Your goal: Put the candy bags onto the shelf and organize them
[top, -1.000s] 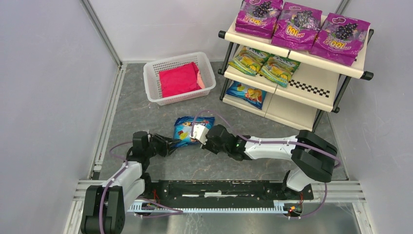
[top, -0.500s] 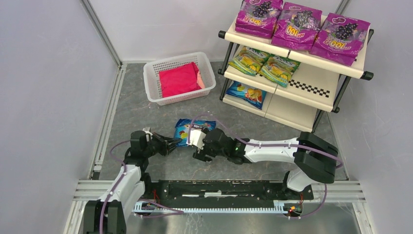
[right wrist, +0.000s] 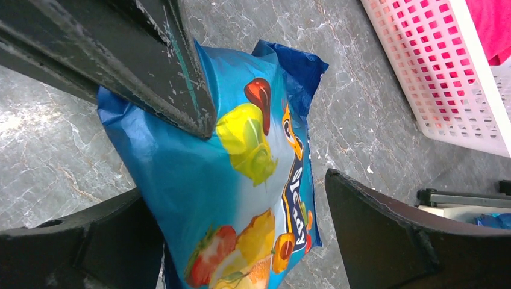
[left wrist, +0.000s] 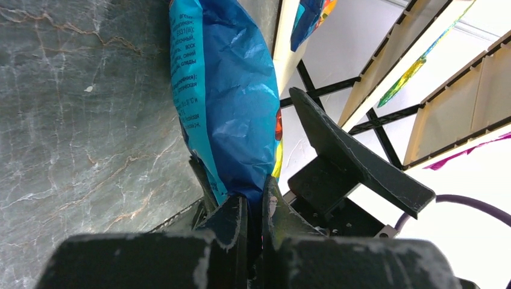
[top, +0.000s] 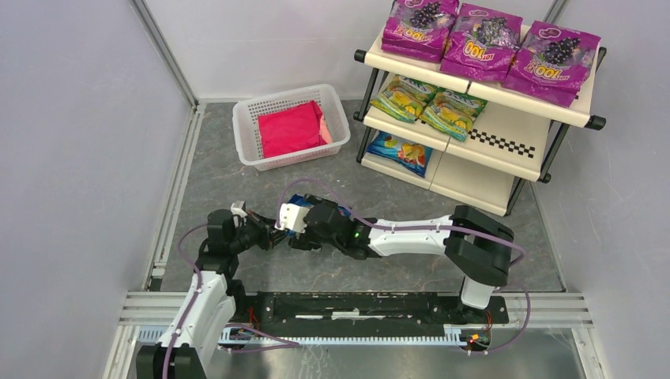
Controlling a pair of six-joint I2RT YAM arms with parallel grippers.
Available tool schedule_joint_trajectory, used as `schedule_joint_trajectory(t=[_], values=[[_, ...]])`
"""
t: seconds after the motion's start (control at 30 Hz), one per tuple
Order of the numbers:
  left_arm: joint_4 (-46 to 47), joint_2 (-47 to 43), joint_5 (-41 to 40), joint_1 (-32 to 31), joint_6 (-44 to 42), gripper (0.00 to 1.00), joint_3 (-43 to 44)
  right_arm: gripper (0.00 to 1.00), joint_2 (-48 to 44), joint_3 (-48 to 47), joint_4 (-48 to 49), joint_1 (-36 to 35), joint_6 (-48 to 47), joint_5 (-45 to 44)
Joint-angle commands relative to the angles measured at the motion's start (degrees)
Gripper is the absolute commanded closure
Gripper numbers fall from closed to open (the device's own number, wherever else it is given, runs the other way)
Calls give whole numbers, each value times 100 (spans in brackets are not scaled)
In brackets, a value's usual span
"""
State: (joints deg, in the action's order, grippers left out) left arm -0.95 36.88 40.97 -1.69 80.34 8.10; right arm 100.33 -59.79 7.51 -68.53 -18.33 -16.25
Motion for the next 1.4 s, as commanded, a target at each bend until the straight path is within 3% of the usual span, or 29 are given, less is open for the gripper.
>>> schedule_joint_trajectory(t=[0.0, 0.23, 0.33, 0.4, 0.5, 0.57, 0.63, 0.7, 0.8, 0.97, 1.07, 1.2, 1.37], values=[[337, -167, 670, -15, 269, 98, 505, 2, 177, -260, 66, -24, 99, -382], [-334, -175, 581, -16, -372, 98, 1113, 2, 421, -309, 28, -11, 530, -799], [-344, -168, 587, -20, -378, 98, 1126, 10, 328, -257, 168, -10, 610, -686], [-345, -156, 591, -15, -377, 98, 1107, 18, 241, -186, 302, -5, 662, -555], [-462, -156, 593, -15, -463, 97, 1120, 41, 52, -5, 573, -11, 789, -470], [-701, -155, 528, -15, -730, 90, 1208, 52, -93, 170, 774, -11, 836, -402], [-1037, -140, 425, -15, -1082, 69, 1387, 60, -246, 309, 894, -11, 857, -370], [-1565, -78, 300, -13, -1515, 41, 1724, 66, -422, 433, 932, -2, 853, -388], [-2507, 54, -103, -15, -2464, 23, 2470, 74, -775, 662, 918, 12, 708, -537], [-3892, 258, -1198, -15, -3971, 12, 3717, 81, -1525, 1155, 678, 173, 242, -587], [-4420, 280, -2077, -13, -4533, 11, 4291, 82, -2029, 1378, 210, 293, -163, -630], [-4541, 188, -2681, -14, -4920, 11, 4580, 84, -2684, 1654, -580, 481, -733, -1153], [-4368, 116, -2752, -15, -5243, 11, 4528, 84, -3600, 2016, -1361, 930, -1705, -1844]])
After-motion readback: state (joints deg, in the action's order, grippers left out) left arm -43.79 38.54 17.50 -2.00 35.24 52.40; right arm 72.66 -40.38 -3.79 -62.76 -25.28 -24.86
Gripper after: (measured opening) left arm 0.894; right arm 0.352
